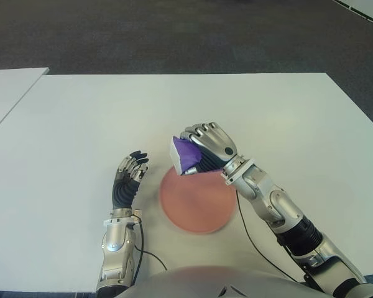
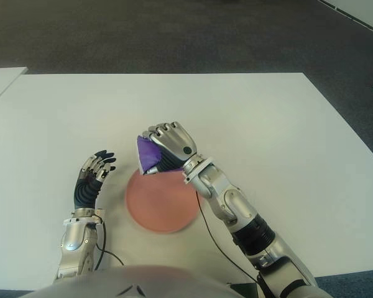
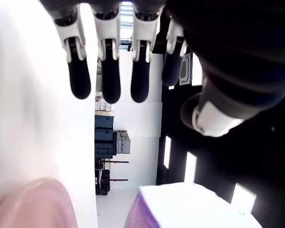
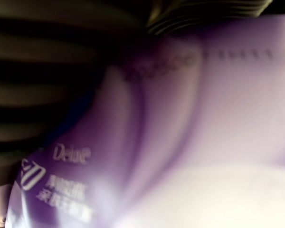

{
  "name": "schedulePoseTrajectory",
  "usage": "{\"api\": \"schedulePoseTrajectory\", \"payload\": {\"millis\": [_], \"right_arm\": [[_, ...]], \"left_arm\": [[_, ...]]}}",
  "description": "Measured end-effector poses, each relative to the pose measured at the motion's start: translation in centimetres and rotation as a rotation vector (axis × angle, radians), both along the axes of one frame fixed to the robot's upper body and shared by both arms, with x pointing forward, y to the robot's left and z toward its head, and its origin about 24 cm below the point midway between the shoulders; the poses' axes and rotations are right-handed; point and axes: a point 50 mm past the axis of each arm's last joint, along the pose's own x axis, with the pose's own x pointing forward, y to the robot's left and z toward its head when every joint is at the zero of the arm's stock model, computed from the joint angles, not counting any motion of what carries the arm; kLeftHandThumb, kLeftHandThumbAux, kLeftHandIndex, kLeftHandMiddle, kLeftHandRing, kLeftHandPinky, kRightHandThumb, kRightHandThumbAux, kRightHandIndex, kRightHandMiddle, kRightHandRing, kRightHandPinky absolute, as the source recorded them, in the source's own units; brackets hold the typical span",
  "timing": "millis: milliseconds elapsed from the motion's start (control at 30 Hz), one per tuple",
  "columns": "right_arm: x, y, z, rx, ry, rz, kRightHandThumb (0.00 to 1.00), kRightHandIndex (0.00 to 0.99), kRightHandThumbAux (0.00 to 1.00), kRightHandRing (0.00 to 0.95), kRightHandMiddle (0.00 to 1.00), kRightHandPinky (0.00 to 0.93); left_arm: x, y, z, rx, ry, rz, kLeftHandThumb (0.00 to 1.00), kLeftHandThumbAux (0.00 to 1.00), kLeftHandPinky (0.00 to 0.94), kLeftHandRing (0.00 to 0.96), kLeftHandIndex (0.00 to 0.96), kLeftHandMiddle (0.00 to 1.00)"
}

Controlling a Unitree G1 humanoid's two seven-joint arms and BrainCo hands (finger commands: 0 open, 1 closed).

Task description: Put the tissue paper into the plate.

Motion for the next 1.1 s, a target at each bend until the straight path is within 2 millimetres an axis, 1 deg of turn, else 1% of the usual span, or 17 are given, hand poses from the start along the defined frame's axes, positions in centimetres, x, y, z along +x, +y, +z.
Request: {"api": "schedulePoseTrajectory", "payload": {"millis": [233,400,600,933,1067,1100], "right_arm": [[-0.8,0.2,-1.6,-0.001,0.031,0.025,0.952,0.384,0.658,0.526,0.501,0.812],[-1.2,0.4,-2.4,-0.011,0.056,0.053,0.952,0.382,0.659,0.527,0.498,0.805],[-1.5,0.4,-3.5,-0.05,0.082,0.055,0.951,0.382,0.659,0.527,0.497,0.807],[-1.5,0.2,-4.0,-0.058,0.061,0.047,0.951,0.38,0.659,0.526,0.499,0.822],[-1.5,0.1,-4.0,-0.057,0.055,0.042,0.957,0.405,0.65,0.545,0.53,0.788],[-1.5,0.1,-4.0,-0.054,0.055,0.041,0.956,0.407,0.65,0.537,0.536,0.742]], "left_arm": [[0.0,-0.1,0.0,-0.008,-0.001,0.002,0.268,0.618,0.343,0.308,0.24,0.292],[0.0,-0.2,0.0,-0.012,-0.003,0.001,0.266,0.625,0.341,0.306,0.236,0.291],[0.0,-0.3,0.0,-0.01,-0.003,-0.001,0.255,0.618,0.341,0.309,0.238,0.293],[0.0,-0.3,0.0,-0.005,-0.002,-0.002,0.243,0.604,0.336,0.304,0.239,0.288],[0.0,-0.3,0.0,-0.002,-0.001,-0.003,0.247,0.605,0.331,0.299,0.241,0.286],[0.0,-0.3,0.0,-0.002,-0.001,-0.003,0.248,0.606,0.33,0.298,0.241,0.286]]}}
